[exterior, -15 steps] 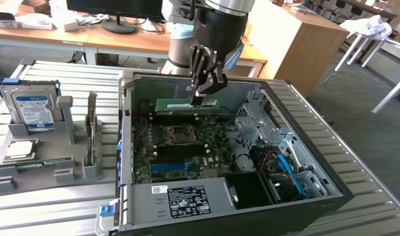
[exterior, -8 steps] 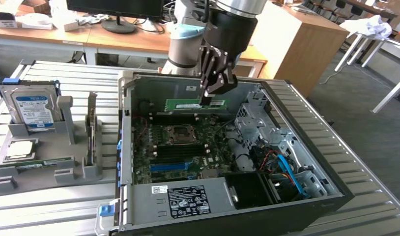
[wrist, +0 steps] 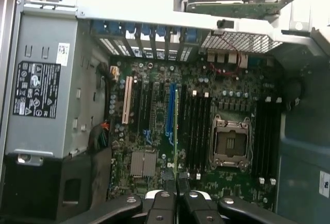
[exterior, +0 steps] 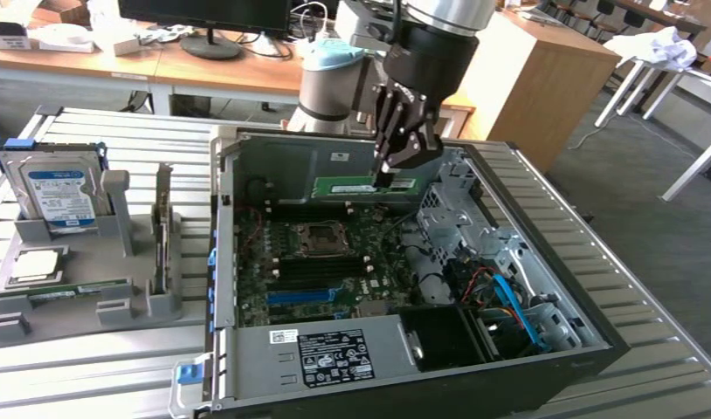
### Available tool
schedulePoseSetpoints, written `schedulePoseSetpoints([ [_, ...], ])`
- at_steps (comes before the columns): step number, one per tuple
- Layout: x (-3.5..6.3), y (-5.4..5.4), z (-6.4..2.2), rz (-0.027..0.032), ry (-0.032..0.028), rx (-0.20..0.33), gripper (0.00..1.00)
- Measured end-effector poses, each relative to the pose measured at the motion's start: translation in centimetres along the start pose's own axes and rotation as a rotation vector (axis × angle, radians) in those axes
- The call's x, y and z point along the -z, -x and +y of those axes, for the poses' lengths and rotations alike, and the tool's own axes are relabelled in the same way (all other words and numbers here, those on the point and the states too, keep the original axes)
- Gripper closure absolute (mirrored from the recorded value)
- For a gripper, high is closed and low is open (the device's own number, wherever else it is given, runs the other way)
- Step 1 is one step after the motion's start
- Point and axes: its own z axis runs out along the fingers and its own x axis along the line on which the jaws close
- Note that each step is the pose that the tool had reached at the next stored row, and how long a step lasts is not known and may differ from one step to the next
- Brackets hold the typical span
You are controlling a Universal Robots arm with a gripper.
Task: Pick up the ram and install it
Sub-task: 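Pick up the ram and move it above insertion slot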
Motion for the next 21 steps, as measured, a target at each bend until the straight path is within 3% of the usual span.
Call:
schedulePoseSetpoints([
  [21, 0.31, -0.4, -5.84, -0.0002, 0.0033, 0.000, 0.87],
])
